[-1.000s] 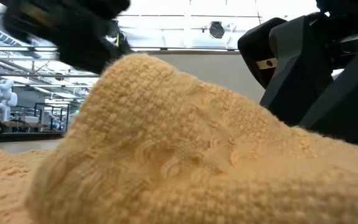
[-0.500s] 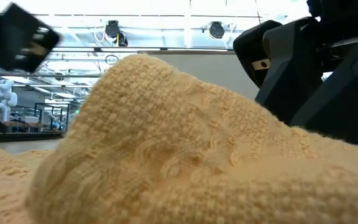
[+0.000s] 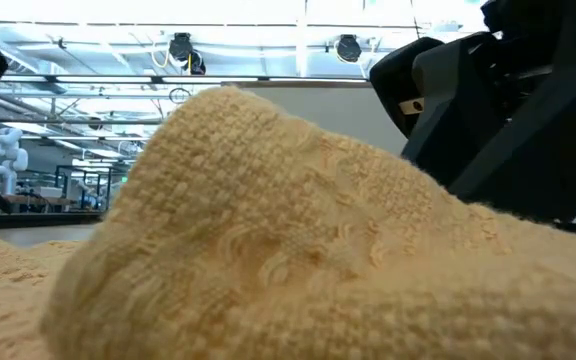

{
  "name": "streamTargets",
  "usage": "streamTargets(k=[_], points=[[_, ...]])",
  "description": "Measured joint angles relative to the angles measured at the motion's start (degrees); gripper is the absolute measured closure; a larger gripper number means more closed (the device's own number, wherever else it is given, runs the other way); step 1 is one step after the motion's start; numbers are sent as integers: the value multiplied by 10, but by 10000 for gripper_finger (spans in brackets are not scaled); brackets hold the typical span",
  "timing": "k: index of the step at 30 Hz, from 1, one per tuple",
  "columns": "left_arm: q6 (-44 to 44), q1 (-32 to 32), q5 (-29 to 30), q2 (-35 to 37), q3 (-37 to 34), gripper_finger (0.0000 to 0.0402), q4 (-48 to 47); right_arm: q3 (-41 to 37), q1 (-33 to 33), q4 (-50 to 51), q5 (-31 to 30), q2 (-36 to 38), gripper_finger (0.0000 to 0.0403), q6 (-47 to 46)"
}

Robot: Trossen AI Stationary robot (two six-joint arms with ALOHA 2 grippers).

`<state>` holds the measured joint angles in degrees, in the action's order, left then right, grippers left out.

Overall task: Fold towel
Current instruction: Fold the yellow towel

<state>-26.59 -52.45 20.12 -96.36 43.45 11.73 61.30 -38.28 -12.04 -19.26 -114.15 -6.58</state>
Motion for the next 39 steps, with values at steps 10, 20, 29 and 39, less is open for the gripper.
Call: streamTargets(k=[10, 20, 29, 39], points=[[60, -3, -13, -83, 56, 145, -15, 0, 4, -2, 1, 0, 294, -6], [45, -9, -10, -94, 56, 153, -47, 0, 4, -1, 16, 0, 294, -20], [91, -9, 20, -94, 57, 258, -58, 0, 4, -1, 16, 0, 294, -29], [233, 7, 111, -94, 111, 389, -57, 0, 4, -1, 17, 0, 294, -42]])
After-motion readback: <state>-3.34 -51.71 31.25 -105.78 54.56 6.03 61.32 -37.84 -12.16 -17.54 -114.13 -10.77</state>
